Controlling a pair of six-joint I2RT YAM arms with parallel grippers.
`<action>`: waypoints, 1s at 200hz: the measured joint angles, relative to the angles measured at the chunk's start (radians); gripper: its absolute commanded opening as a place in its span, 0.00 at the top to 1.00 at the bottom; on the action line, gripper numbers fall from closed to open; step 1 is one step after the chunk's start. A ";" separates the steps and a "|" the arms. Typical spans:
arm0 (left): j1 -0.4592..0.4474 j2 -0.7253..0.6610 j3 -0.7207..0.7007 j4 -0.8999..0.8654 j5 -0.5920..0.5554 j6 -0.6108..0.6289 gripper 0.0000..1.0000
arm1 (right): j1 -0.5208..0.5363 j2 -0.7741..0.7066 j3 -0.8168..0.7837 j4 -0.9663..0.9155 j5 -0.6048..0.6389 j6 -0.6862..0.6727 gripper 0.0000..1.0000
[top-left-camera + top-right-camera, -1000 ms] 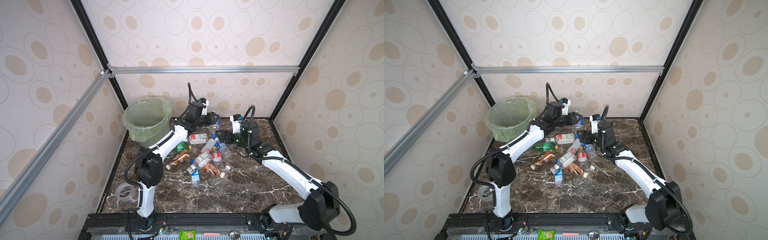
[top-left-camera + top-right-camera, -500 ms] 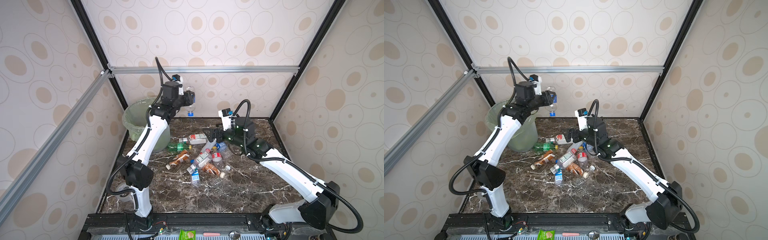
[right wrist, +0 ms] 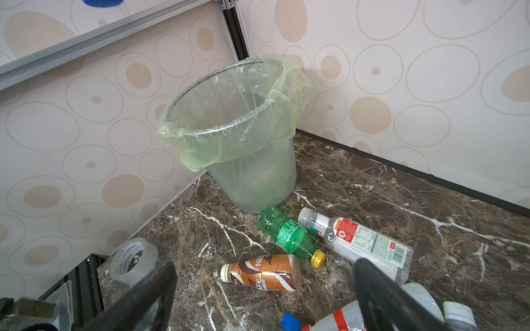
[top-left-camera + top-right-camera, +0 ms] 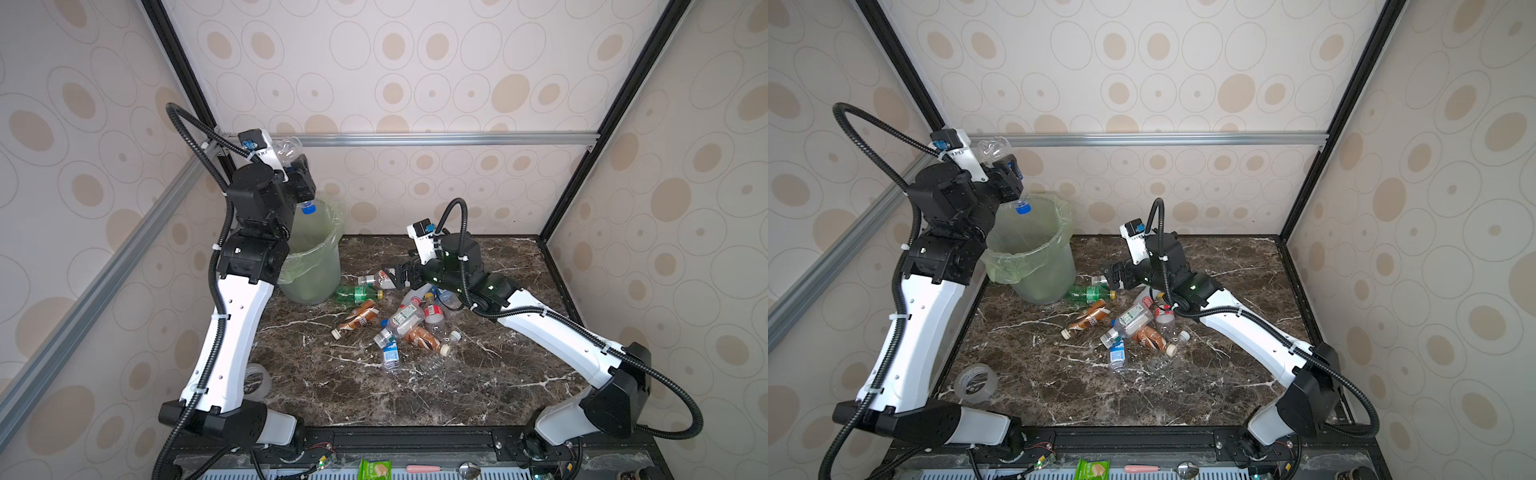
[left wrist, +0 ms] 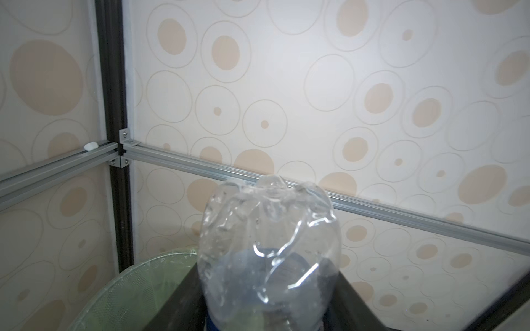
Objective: Throw the plastic bottles in the bin
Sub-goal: Throw the plastic bottle into the trash bin, then pick up the plastic bottle from the top-center of the table.
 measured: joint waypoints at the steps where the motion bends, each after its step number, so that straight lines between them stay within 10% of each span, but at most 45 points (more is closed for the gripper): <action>1: 0.002 0.003 0.000 -0.002 0.001 -0.001 0.33 | 0.000 0.000 0.000 0.000 0.000 0.000 0.01; 41: 0.045 0.164 -0.073 -0.088 0.048 -0.043 0.01 | 0.000 -0.002 -0.011 -0.013 0.019 -0.010 0.01; 130: 0.010 0.076 -0.070 -0.085 0.140 -0.077 0.01 | 0.000 -0.002 -0.031 -0.044 0.093 -0.010 0.01; 200: -0.238 0.091 -0.148 0.027 0.235 -0.106 0.01 | -0.051 -0.021 -0.149 -0.126 0.180 0.077 0.00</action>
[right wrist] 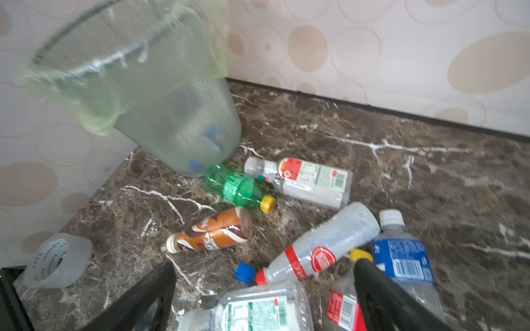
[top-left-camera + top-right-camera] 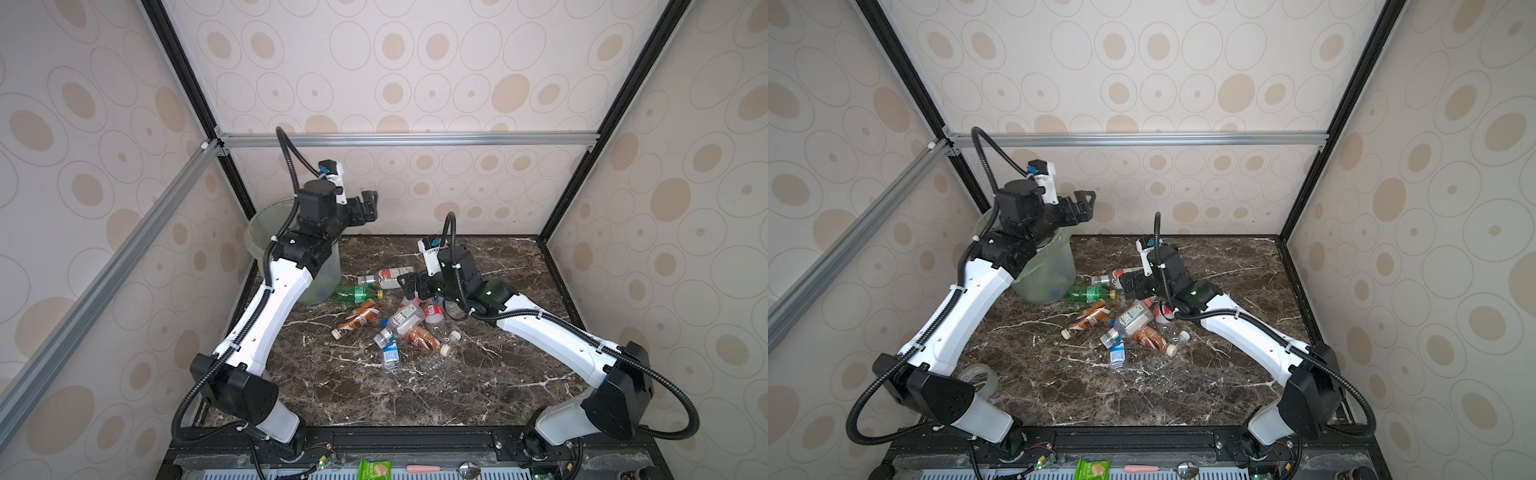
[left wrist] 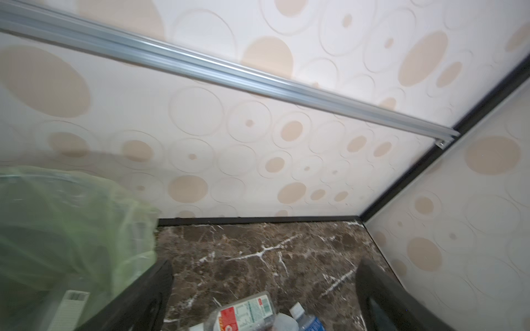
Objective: Throw the plastic bottles in the bin
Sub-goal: Pick up the plastic bottle from the top-center of the table.
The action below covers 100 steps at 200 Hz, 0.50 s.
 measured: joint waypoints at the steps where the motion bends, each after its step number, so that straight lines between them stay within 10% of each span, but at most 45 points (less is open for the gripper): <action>1: -0.004 0.002 -0.003 0.003 0.002 -0.001 0.01 | -0.003 -0.002 -0.005 -0.001 0.000 0.005 0.00; 100: -0.090 0.039 -0.311 0.132 0.151 -0.119 0.01 | -0.128 -0.089 -0.284 -0.045 0.035 0.116 0.00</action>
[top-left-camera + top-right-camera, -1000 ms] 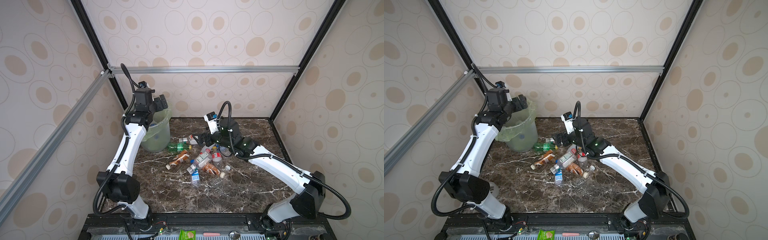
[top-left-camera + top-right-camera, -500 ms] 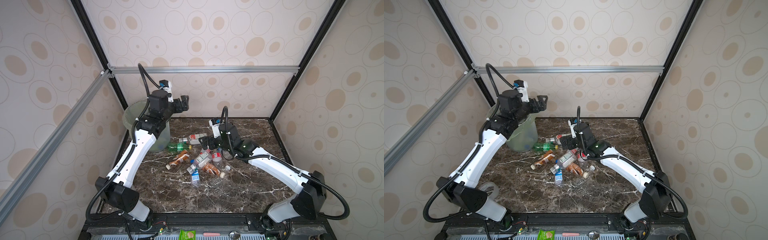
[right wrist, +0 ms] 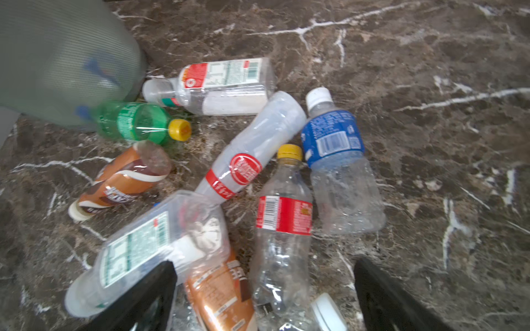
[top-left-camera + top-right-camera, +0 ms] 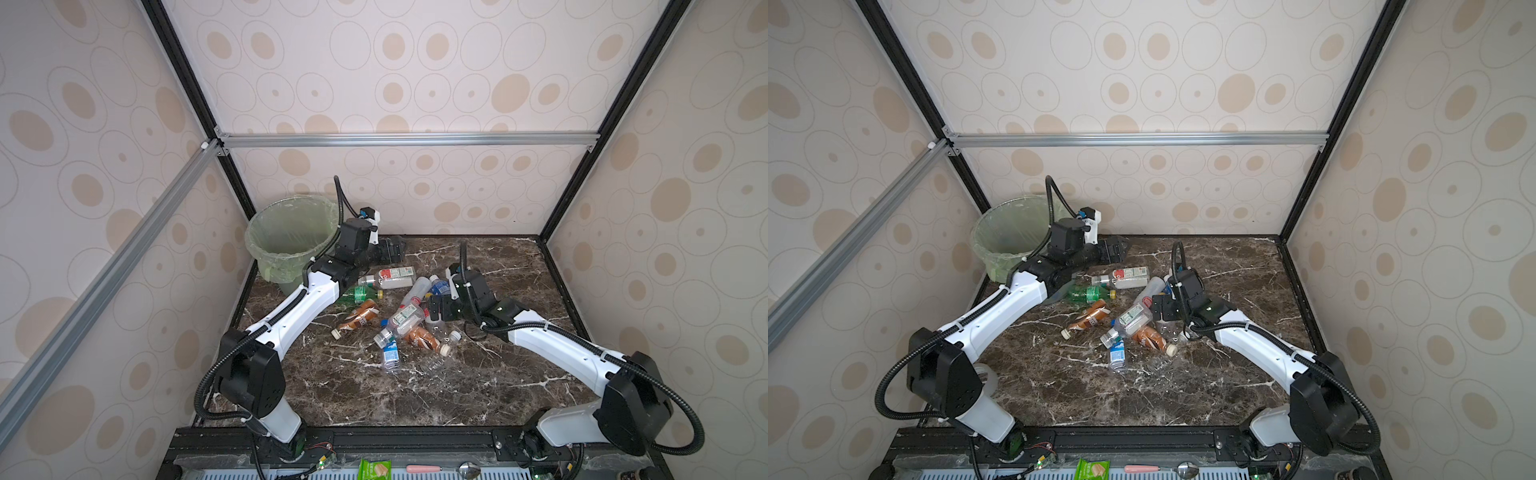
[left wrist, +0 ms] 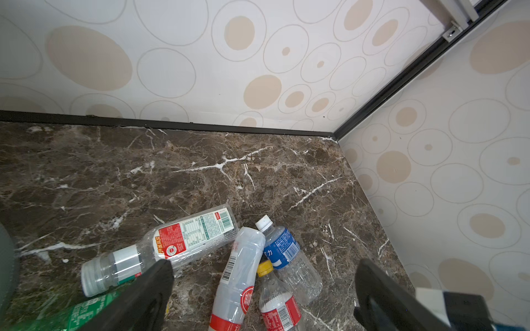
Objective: Throw the plastic bottles in the bin
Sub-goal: Pick up the plastic bottle from the top-center of the table.
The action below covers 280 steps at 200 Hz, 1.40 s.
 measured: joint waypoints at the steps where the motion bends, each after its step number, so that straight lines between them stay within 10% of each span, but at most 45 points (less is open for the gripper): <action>1: -0.002 0.000 -0.002 0.002 0.001 0.000 0.01 | -0.005 0.001 -0.002 0.000 -0.001 0.001 0.00; 280: -0.070 0.199 0.085 0.041 0.068 -0.026 0.01 | -0.210 0.494 0.227 -0.005 -0.055 -0.087 0.31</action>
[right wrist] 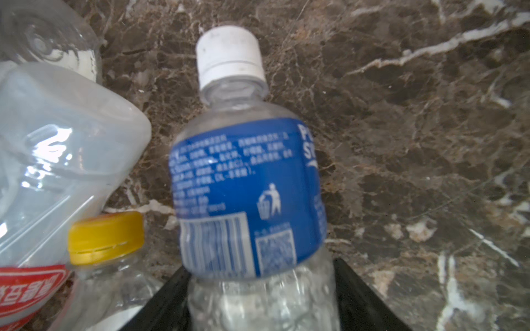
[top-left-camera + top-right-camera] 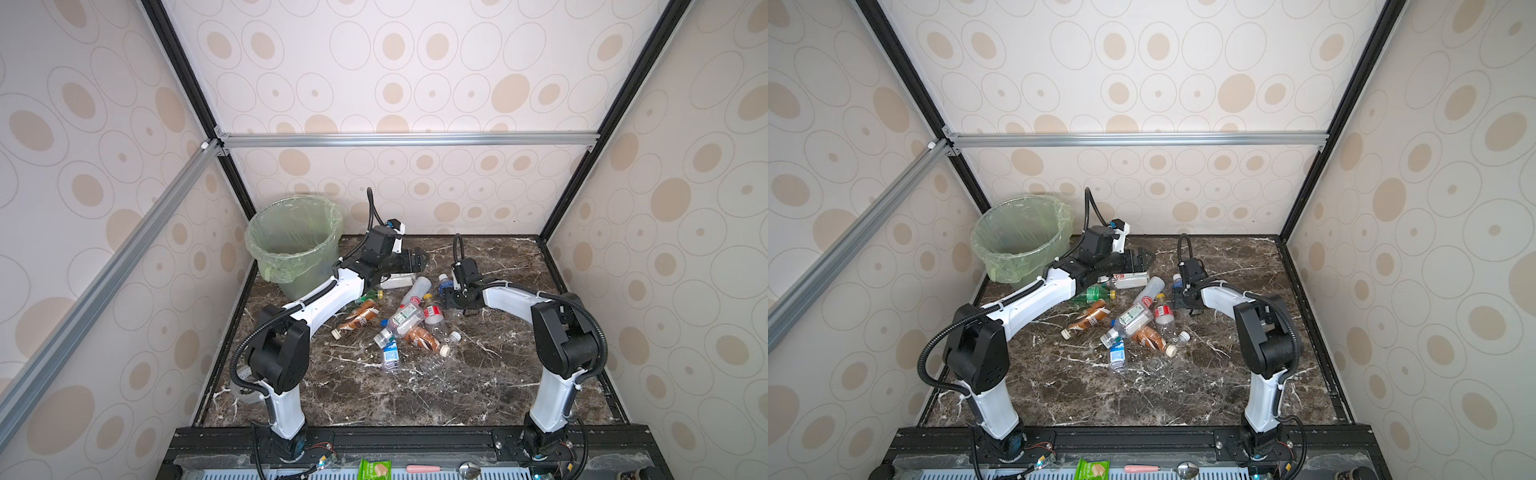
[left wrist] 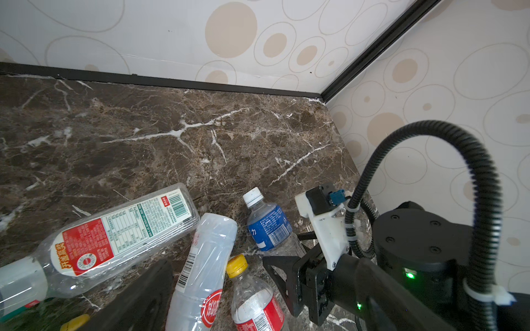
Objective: Throw the plastic bottles in the bin
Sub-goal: Pick up the plastic bottle from the top-center of the table.
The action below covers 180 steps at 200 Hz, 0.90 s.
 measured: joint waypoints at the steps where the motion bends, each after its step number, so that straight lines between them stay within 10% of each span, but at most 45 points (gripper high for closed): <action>1: 0.000 0.000 0.001 0.000 0.000 0.000 0.01 | 0.000 0.000 0.000 0.000 0.000 -0.001 0.32; 38: -0.003 0.004 0.020 0.000 0.001 0.000 0.01 | -0.011 0.000 0.002 0.006 -0.005 0.002 0.45; 180: -0.008 0.087 0.168 -0.023 0.049 -0.052 0.01 | -0.015 -0.286 -0.009 0.021 -0.137 0.035 0.46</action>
